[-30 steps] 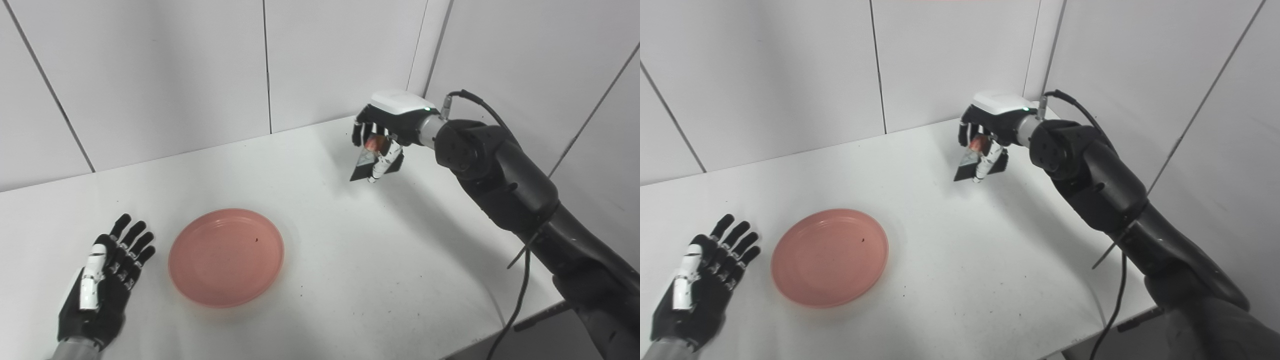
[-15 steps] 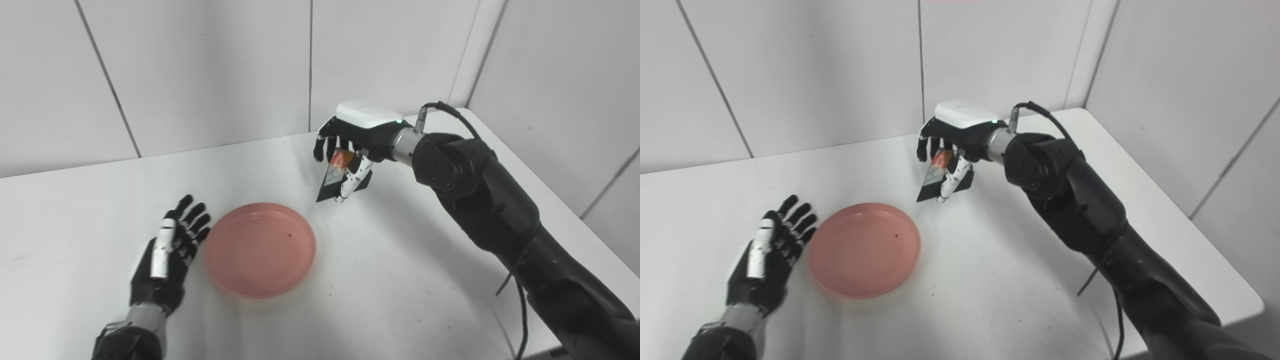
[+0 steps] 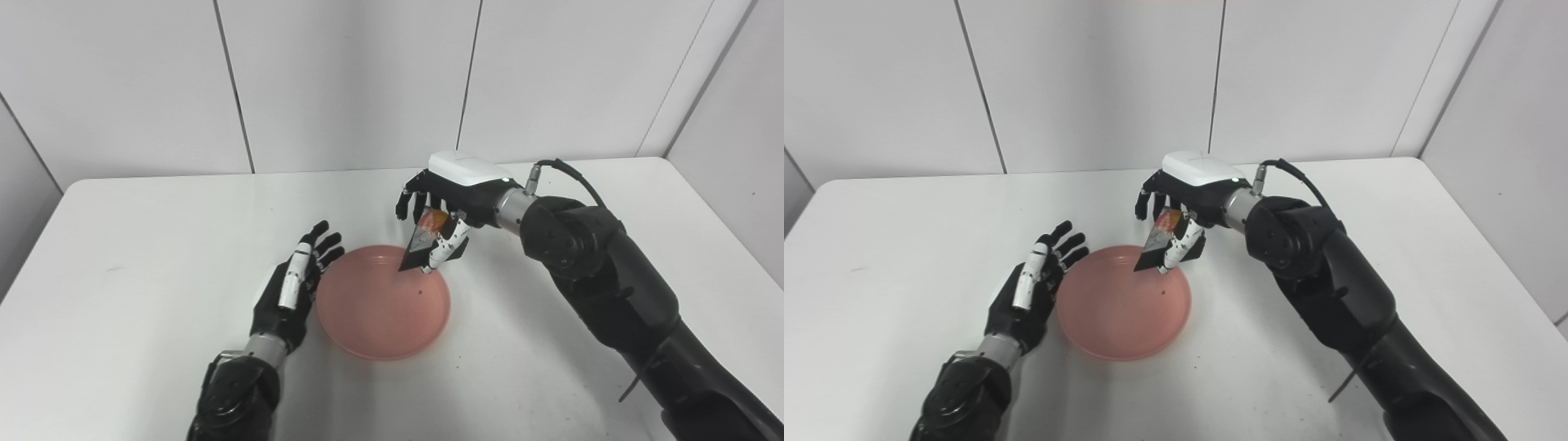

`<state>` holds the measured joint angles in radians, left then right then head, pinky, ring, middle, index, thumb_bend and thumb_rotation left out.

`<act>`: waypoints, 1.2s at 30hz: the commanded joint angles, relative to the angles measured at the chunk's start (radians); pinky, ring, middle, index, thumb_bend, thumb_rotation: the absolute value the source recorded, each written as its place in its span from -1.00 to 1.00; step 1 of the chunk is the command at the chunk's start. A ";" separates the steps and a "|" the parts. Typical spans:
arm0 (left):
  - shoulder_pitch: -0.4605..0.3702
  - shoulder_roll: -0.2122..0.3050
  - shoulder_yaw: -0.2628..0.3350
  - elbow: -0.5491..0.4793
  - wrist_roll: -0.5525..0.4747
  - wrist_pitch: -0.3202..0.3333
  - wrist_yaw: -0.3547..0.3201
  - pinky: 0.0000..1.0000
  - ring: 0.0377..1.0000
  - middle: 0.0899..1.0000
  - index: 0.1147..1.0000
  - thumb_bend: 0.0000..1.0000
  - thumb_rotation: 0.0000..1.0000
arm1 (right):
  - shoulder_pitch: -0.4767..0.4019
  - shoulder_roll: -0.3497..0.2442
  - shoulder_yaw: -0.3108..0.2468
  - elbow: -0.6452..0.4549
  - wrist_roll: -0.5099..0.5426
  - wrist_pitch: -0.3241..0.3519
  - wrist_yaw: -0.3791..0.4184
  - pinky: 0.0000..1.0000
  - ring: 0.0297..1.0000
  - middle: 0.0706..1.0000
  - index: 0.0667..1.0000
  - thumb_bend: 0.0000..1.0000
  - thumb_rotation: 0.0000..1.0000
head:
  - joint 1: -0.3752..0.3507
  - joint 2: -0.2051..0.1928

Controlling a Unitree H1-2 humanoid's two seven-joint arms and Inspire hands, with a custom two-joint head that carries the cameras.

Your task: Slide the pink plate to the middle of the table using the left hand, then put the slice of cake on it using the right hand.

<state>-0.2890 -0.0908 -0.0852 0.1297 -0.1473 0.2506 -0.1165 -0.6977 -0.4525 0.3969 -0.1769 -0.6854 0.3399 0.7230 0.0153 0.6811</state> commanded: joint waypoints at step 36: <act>-0.008 -0.030 -0.007 -0.004 0.017 0.093 0.019 0.75 0.78 0.78 0.78 -0.27 1.00 | 0.048 0.095 0.114 0.121 -0.042 -0.104 -0.049 -0.60 -0.20 -0.07 -0.10 0.03 -1.00 | 0.022 0.062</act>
<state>-0.2983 -0.1188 -0.0887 0.1194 -0.1414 0.2973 -0.1064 -0.6247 -0.3629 0.5096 -0.0478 -0.7201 0.2543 0.6876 0.0368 0.7424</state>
